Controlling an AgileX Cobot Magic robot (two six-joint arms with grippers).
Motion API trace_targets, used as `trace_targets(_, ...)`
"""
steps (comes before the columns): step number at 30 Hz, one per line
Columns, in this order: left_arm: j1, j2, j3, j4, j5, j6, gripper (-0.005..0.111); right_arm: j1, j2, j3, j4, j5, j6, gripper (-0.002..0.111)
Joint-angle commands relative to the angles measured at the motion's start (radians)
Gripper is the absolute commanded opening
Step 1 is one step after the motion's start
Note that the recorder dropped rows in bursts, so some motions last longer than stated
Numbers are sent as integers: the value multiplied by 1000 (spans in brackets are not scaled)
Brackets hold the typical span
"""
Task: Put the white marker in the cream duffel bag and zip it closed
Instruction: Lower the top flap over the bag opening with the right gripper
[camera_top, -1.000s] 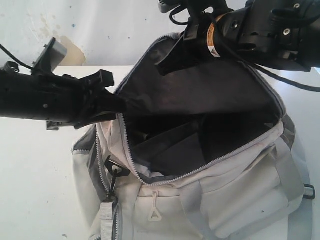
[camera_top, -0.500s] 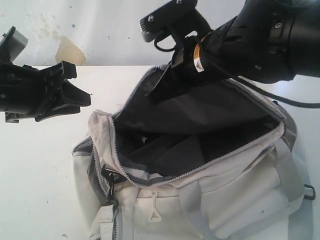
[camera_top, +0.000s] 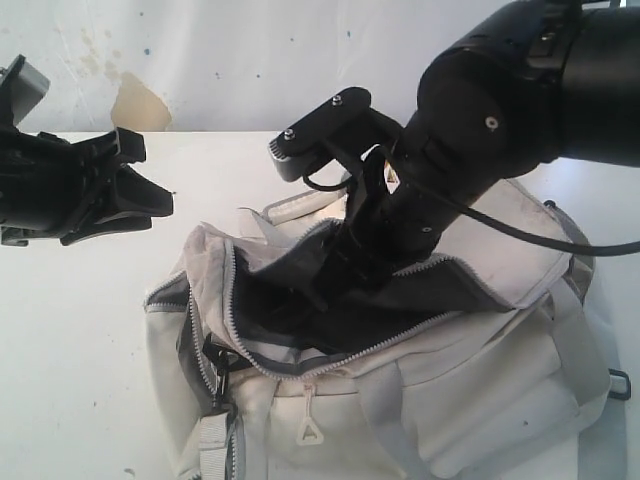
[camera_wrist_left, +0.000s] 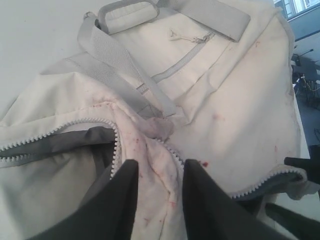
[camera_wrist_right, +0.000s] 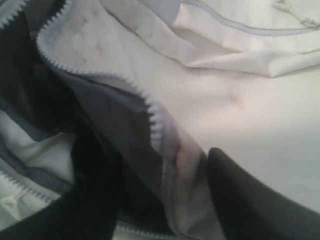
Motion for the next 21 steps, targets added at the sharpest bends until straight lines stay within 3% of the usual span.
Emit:
trace_targets(1, 1, -5, -7, 5, 11, -5, 31, 4, -2, -6, 30, 53, 12, 73)
trace_targets(8, 1, -5, -7, 5, -12, -5, 35, 4, -15, -79, 73, 170, 59, 73)
trace_targets(12, 1, -3, -7, 3, -20, -61, 60, 2, -37, -130, 87, 215, 55, 73)
trace_targets(15, -3, -3, -7, 3, -18, -108, 71, -24, -45, -155, 89, 225, 55, 73)
trace_targets(21, -3, -3, -7, -1, -36, -108, 71, -118, -48, -180, 150, 259, 53, 73)
